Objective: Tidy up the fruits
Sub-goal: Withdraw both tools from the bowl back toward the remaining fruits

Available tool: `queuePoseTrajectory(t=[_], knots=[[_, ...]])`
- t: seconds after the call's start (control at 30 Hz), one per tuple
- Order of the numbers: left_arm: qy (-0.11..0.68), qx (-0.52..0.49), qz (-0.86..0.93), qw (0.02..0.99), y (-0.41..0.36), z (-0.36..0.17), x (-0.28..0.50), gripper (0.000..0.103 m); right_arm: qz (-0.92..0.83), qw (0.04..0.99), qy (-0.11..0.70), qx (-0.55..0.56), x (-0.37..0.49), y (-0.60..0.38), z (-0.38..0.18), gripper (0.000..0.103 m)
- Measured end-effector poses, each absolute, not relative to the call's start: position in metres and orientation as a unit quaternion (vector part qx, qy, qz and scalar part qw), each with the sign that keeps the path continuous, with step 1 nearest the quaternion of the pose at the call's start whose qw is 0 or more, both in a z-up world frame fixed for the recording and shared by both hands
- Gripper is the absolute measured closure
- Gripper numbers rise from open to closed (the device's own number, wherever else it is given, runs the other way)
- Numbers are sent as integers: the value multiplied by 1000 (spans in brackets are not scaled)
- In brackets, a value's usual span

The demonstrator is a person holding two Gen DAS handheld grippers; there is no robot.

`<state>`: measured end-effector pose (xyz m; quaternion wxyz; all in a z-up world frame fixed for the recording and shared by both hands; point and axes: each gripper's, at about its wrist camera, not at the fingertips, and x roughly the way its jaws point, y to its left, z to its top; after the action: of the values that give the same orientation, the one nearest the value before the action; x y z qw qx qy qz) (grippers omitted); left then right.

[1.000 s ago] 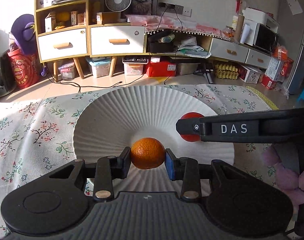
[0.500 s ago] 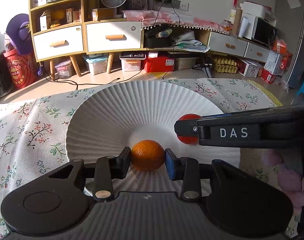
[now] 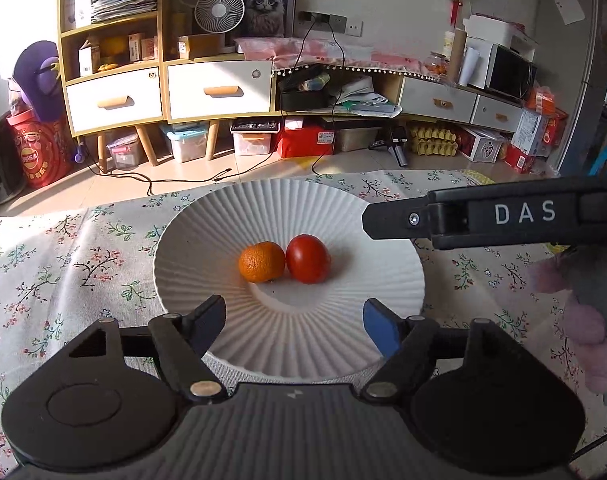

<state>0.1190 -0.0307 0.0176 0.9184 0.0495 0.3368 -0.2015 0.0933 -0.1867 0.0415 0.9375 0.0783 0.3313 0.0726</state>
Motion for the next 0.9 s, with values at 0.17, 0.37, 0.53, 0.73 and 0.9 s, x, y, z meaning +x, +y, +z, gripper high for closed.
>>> queuePoseTrajectory(t=[0.17,0.37,0.53,0.73,0.9], knots=[[342,58,-197,917,-24,21,99,17,79,937,332,76,77,-185,44,11],[351,62,-183,916,-15,19,75,10,77,935,337,77,63,-185,40,6],[356,62,-170,917,-6,17,61,7,75,935,339,74,49,-184,38,1],[355,61,-161,919,9,7,45,6,86,934,338,76,34,-185,30,1],[368,51,-151,916,23,-6,32,6,103,929,347,83,20,-183,16,1]])
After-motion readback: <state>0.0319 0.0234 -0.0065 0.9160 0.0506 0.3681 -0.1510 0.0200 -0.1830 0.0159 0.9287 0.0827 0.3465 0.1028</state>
